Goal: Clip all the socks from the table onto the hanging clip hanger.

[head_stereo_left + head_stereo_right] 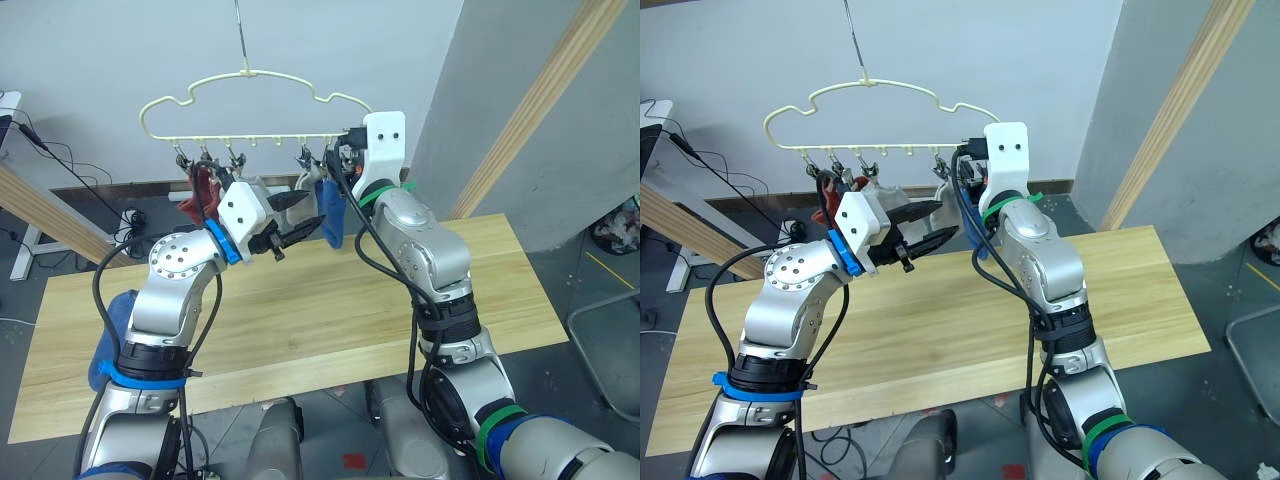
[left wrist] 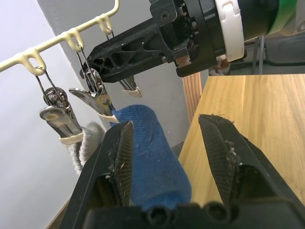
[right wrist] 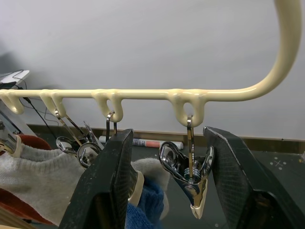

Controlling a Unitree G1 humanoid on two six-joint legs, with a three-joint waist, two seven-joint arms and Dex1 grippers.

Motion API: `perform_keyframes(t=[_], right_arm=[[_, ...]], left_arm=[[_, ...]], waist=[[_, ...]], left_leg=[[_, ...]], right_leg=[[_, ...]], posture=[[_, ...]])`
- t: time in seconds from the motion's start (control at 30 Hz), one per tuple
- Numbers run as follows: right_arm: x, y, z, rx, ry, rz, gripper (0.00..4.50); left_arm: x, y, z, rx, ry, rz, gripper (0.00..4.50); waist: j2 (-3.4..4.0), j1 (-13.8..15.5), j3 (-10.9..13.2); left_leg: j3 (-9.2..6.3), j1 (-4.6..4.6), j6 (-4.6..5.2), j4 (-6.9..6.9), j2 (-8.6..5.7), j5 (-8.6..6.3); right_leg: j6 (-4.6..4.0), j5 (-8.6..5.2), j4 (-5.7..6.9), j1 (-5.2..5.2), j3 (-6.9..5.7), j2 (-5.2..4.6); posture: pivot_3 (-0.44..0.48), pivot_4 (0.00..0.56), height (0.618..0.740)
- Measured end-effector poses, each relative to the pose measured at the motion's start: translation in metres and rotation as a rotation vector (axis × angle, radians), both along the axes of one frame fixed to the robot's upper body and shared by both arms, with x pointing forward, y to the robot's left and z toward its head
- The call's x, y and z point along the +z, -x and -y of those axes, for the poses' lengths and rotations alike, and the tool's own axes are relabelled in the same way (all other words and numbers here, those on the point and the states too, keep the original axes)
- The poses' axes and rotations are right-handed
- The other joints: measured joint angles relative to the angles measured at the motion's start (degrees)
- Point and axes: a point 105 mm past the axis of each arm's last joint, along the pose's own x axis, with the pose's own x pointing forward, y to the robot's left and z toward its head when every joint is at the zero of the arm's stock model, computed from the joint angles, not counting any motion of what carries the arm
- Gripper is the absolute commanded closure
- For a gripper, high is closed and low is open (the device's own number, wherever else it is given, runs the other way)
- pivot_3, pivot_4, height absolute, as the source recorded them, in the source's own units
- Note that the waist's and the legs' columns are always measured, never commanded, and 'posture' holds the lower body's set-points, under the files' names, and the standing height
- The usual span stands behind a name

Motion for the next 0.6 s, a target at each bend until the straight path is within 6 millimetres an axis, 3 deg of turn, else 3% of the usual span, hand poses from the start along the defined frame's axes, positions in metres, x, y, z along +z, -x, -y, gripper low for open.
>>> perform_keyframes(t=[0.47,0.6], right_arm=[[0.0005,-0.0012,0.001,-0.01,0.01,0.015,2.07],[-0.0027,-0.0028,0.0011,-0.013,0.015,0.004,2.92]], left_arm=[[0.0009,0.0004,0.0002,-0.002,0.0,0.009,2.08],[0.0009,0.0004,0.0002,-0.002,0.0,0.009,2.08]], waist=[[0.0,0.01,0.0],[0.0,0.01,0.0]], left_leg=[[0.0,0.0,0.0,0.0,0.0,0.0],[0.0,0.0,0.0,0.0,0.0,0.0]], right_leg=[[0.0,0.0,0.01,0.0,0.0,0.0],[0.0,0.0,0.0,0.0,0.0,0.0]], posture=[[-0.155,0.297,0.74],[-0.154,0.298,0.74]])
